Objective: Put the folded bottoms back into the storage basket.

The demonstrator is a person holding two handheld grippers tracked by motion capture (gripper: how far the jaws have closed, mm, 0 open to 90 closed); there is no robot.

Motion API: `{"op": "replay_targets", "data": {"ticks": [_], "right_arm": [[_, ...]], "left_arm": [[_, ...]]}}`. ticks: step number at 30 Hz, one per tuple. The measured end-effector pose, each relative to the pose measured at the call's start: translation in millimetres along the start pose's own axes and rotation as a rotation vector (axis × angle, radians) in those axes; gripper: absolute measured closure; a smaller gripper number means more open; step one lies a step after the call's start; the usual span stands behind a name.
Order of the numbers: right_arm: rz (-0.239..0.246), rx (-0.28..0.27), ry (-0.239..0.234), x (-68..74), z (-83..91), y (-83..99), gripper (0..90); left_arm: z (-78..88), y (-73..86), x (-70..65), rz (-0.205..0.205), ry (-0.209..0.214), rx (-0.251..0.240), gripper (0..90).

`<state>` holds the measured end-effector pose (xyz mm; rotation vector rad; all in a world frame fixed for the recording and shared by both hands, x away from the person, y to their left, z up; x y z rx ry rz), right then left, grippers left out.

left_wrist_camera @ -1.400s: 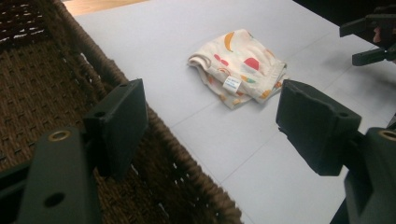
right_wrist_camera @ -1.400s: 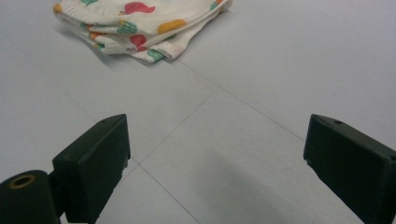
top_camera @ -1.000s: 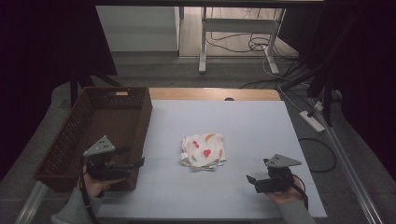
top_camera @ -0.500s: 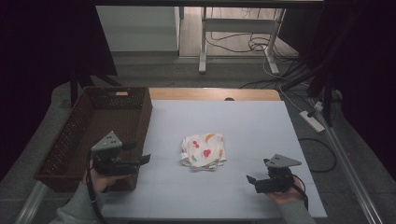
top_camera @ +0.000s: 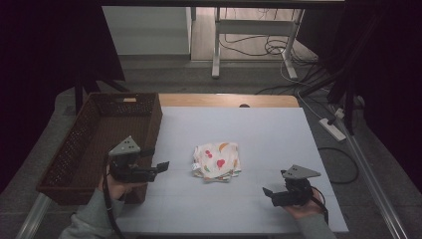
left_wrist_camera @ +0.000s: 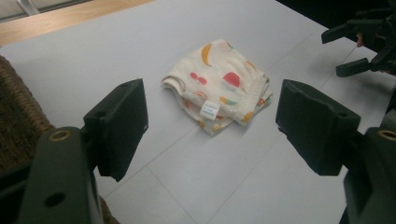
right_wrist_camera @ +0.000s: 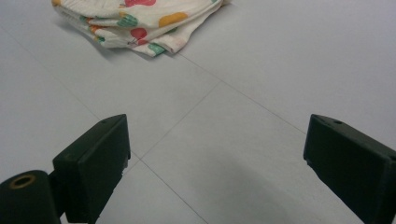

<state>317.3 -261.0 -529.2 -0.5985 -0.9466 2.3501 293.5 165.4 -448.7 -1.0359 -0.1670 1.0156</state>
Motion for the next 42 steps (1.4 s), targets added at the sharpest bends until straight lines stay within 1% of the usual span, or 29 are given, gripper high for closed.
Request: {"op": "replay_targets", "data": {"ticks": [11,15,19,23,34,39,42], "right_arm": [[-0.001,0.005,-0.003,0.2,-0.4,0.9,7.7],[-0.002,0.007,-0.003,0.3,-0.6,1.2,7.7],[-0.004,0.009,-0.004,0.1,-0.4,1.5,7.7],[-0.003,0.011,-0.004,0.3,-0.6,1.7,7.8],[-0.001,0.016,-0.008,0.2,-1.6,2.3,7.7],[0.0,0.018,-0.01,0.5,-1.8,2.4,7.7],[0.0,0.02,-0.012,0.5,-2.1,2.8,7.7]], "left_arm": [[-13.6,-9.6,-5.2,-0.002,0.018,0.005,24.4],[-17.5,-11.1,-5.5,-0.002,0.021,0.011,24.4],[-24.8,-13.7,-6.2,-0.002,0.025,0.02,24.4],[-27.9,-15.0,-7.0,0.0,0.028,0.025,24.4],[-39.1,-20.7,-13.0,-0.009,0.041,0.034,24.4],[-45.9,-23.7,-14.3,-0.011,0.034,0.042,24.3],[-50.2,-24.9,-14.3,-0.006,0.033,0.047,24.3]]}}
Point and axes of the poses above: each handheld gripper's, and its own axes: z roughly backward along the jaws, y roughly out of its underside, x roughly to its left, the point moved 5 cm from there along -z, roughly forward along the jaws, and after that the axes turned 11 degrees about z, right-handed, at the moved point
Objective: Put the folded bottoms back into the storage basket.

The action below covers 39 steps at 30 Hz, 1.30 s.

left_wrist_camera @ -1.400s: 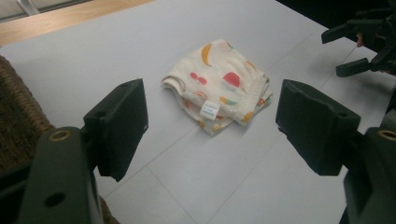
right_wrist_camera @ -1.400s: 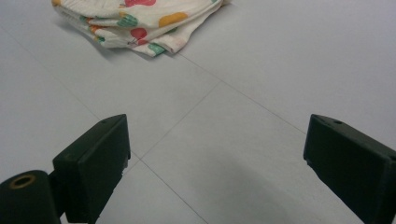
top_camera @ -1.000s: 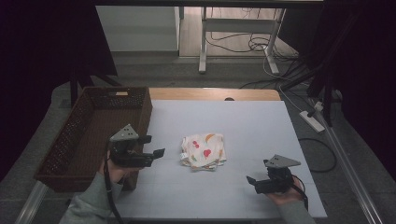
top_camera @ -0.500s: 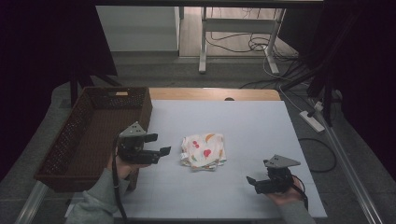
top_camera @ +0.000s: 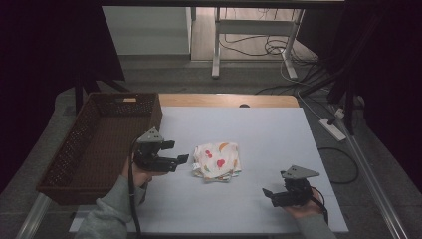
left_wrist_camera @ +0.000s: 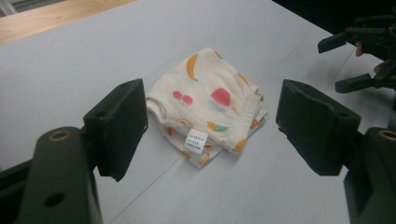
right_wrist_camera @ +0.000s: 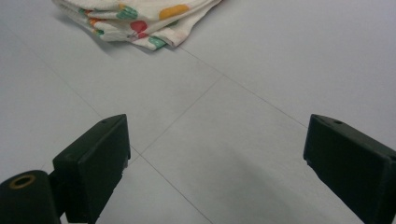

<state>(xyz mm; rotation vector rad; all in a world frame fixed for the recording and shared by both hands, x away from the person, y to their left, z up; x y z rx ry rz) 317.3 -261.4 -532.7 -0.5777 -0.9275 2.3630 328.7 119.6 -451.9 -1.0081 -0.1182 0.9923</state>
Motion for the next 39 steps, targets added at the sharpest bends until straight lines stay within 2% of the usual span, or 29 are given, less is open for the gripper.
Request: {"op": "replay_targets", "data": {"ticks": [18,25,32,39], "right_arm": [[0.003,0.007,-0.006,0.8,-1.2,1.1,7.8],[0.002,0.008,-0.007,1.1,-2.1,1.2,7.7],[0.003,0.009,-0.01,1.3,-1.6,1.4,7.7],[0.001,0.011,-0.013,1.7,-2.6,1.5,7.7]], "left_arm": [[-21.7,-6.0,-5.7,-0.016,0.006,0.037,24.3],[-30.2,-8.8,-8.5,-0.013,0.011,0.037,24.3],[-40.5,-11.5,-13.2,-0.029,0.004,0.054,24.3],[-47.8,-15.1,-13.4,-0.026,-0.013,0.054,24.3]]}}
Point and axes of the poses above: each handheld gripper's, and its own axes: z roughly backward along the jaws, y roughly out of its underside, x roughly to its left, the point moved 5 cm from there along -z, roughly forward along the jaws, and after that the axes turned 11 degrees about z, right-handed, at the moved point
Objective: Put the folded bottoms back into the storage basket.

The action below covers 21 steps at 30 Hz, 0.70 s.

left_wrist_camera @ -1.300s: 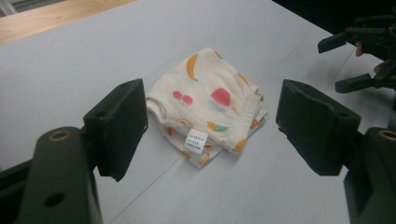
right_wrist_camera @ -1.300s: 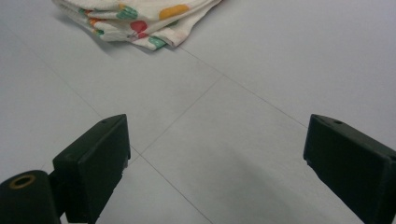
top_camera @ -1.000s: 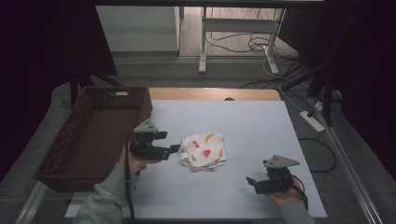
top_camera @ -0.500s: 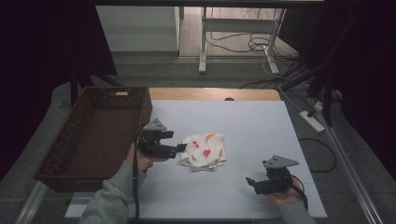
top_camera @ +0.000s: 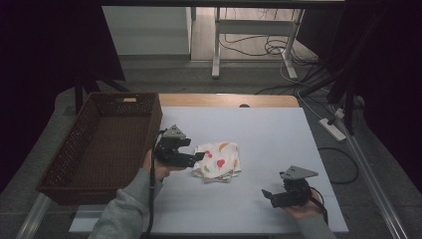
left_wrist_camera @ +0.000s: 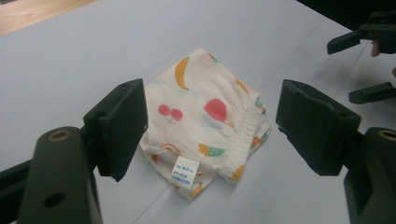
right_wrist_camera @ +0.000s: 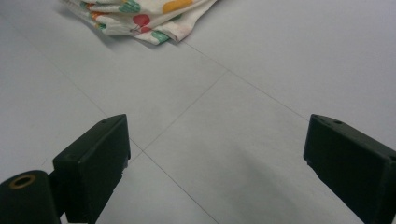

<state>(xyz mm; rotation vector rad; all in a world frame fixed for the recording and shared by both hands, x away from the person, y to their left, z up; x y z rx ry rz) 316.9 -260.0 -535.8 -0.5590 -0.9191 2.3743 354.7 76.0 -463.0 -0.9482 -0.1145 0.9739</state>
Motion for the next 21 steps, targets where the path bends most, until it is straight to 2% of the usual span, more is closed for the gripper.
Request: {"op": "replay_targets", "data": {"ticks": [9,21], "right_arm": [[0.0,0.002,-0.005,0.2,-0.2,0.4,7.7],[0.0,0.008,-0.011,1.0,-1.4,0.7,7.8]], "left_arm": [[-11.2,-2.7,2.1,0.005,-0.01,0.017,23.6],[-24.9,-5.0,1.2,0.009,0.001,0.039,22.8]]}}
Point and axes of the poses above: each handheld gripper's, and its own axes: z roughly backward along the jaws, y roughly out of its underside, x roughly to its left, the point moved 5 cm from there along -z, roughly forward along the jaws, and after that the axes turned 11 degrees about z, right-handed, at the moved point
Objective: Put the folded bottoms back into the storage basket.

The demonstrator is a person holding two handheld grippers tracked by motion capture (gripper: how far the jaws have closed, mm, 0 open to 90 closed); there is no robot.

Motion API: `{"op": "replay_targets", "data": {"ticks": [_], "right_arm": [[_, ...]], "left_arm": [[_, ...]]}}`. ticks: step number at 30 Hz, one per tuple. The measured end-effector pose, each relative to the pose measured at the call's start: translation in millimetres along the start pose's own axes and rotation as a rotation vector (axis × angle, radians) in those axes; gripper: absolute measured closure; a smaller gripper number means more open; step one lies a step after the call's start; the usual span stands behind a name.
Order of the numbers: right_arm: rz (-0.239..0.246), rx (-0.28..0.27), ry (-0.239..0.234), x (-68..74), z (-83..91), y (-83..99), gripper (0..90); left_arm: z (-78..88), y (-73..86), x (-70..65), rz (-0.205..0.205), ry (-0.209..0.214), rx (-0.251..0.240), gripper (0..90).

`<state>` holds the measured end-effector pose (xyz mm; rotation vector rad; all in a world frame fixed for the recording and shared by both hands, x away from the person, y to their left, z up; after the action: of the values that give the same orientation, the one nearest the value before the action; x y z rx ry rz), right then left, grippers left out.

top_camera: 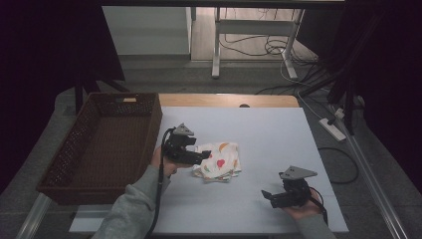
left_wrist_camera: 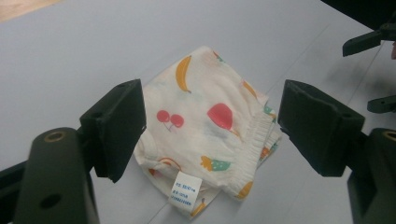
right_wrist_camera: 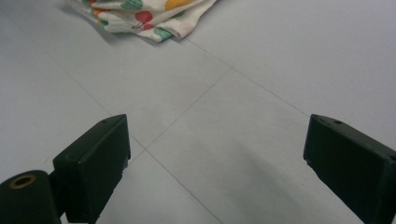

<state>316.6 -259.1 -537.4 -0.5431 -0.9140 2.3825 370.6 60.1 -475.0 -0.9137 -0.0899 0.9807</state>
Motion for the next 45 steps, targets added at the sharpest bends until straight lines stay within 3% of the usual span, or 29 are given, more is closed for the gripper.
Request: {"op": "replay_targets", "data": {"ticks": [10,17,32,45], "right_arm": [[0.0,0.0,-0.001,0.4,0.1,-0.1,8.0],[0.002,-0.001,-0.003,0.5,0.4,-0.1,8.0],[0.002,0.002,-0.005,0.4,-0.4,0.3,8.1],[0.003,-0.003,-0.005,0.3,0.1,-0.1,8.2]], "left_arm": [[-10.7,-3.3,-1.7,-0.012,-0.003,0.009,21.1],[-20.8,-5.9,4.2,-0.007,-0.021,0.014,20.6],[-49.7,-4.9,28.2,0.07,-0.034,0.052,19.4],[-62.6,-3.0,35.1,0.074,-0.062,0.065,19.2]]}}
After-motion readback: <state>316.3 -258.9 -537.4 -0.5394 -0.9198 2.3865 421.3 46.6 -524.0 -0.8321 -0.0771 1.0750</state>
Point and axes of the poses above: each handheld gripper's, and its own axes: z roughly backward along the jaws, y roughly out of its underside, x roughly to its left, the point moved 5 cm from there along -z, roughly forward along the jaws, and after that the axes turned 11 degrees about z, right-handed, at the moved point
